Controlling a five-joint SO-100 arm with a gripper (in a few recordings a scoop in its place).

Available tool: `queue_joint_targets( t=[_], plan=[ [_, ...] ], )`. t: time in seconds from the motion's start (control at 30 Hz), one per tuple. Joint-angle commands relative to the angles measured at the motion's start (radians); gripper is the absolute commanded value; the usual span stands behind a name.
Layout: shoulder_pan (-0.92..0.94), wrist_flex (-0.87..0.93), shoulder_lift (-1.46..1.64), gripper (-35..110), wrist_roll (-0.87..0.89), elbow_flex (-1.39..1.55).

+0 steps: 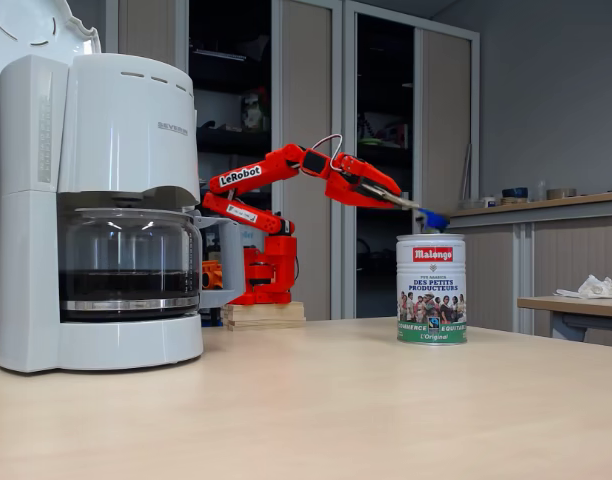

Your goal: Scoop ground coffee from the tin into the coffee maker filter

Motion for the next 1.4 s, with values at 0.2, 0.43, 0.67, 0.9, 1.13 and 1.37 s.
queue_joint_targets(
  t=[0.2,0.43,0.67,0.9,1.13,1.37],
  plan=[
    [0.046,-0.063,0.141,0,0.008,0.011],
    [0.118,-0.11,0.123,0,0.044,-0.107],
    [0.241,-0.035,-0.011,0,0.057,-0.36],
    [0.407,0.146,-0.207,0,0.081,-0.658],
    [0.543,0.252,-0.291,0,-0.017,-0.804],
    [0.675,0.279,-0.354,0,-0.097,-0.884]
  ],
)
